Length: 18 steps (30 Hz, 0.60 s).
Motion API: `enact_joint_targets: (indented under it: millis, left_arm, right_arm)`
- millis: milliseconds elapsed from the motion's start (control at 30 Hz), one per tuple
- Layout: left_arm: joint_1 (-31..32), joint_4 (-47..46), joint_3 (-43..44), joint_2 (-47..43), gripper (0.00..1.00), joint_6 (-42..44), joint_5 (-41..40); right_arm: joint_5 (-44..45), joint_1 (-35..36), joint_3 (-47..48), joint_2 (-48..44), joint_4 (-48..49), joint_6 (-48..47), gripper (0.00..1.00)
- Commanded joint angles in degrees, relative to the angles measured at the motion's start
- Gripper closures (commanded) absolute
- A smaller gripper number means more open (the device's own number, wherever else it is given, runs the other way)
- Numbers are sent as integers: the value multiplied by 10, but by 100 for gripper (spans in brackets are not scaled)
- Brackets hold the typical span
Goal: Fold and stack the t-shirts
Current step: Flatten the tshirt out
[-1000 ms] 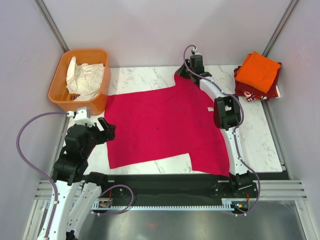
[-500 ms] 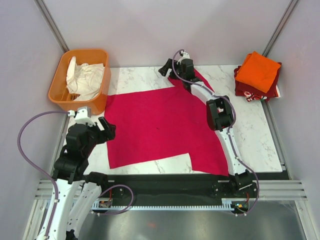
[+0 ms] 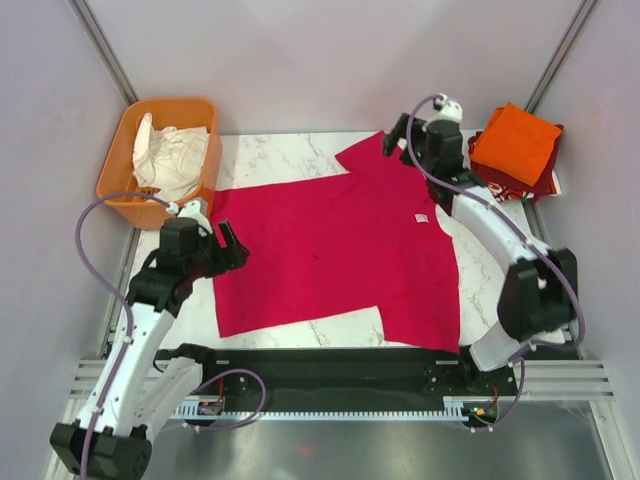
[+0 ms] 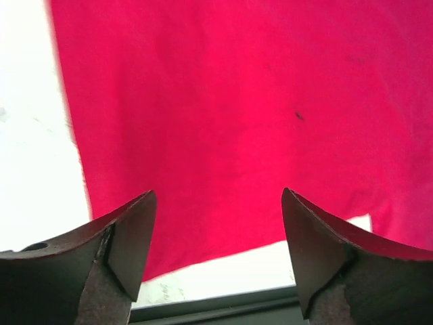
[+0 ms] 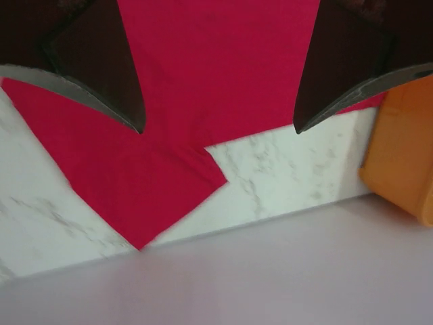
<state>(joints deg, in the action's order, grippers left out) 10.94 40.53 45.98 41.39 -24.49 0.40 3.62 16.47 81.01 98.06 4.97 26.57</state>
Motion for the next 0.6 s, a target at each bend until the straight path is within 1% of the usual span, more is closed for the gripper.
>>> enact_joint_targets:
  millis: [0,67,100,167,200,233,267,300,333,367,433,467,500,533,567]
  left_arm:
    - [4,-3,32,50,19,-70,77]
    - [23,8,20,62,20,-114,72]
    - [32,13,13,66,20,-126,66]
    - [71,34,-10,87,19,-157,37]
    - [112,64,-18,99,18,-170,1]
    - [136,80,-19,112,18,-182,-19]
    - [161,97,-18,143,16,-215,-38]
    - [193,137,-13,155,14,-237,-63]
    - [240,153,-5,163,5,-265,-103]
    - [253,163,-9,165,4,-312,-107]
    - [260,162,-42,145,0,-346,-102]
    - [260,160,-56,134,0,-385,-107]
    - [259,161,-72,116,0,-408,-114]
    - [257,158,-105,80,0,-429,-119]
    - [257,159,-122,56,1,-474,-122]
  right_arm:
    - [146,-14,-115,-104,-168,25,2]
    - [186,-15,-170,-170,-207,50,2]
    - [189,-16,-233,-241,-206,67,2]
    - [173,-16,-289,-308,-197,91,2]
    - [153,-16,-326,-360,-194,110,2]
    - [139,-16,-342,-380,-193,119,2]
    - [123,-15,-354,-397,-190,125,2]
    - [101,-16,-371,-415,-183,130,2]
    - [61,-16,-376,-418,-180,135,2]
    - [39,-16,-379,-417,-176,137,2]
    - [4,-16,-384,-403,-168,139,2]
    - [-27,-16,-384,-398,-159,139,2]
    - [-34,-16,-386,-387,-156,139,2]
    - [-51,-16,-386,-385,-153,138,2]
    - [-66,-15,-387,-380,-145,134,2]
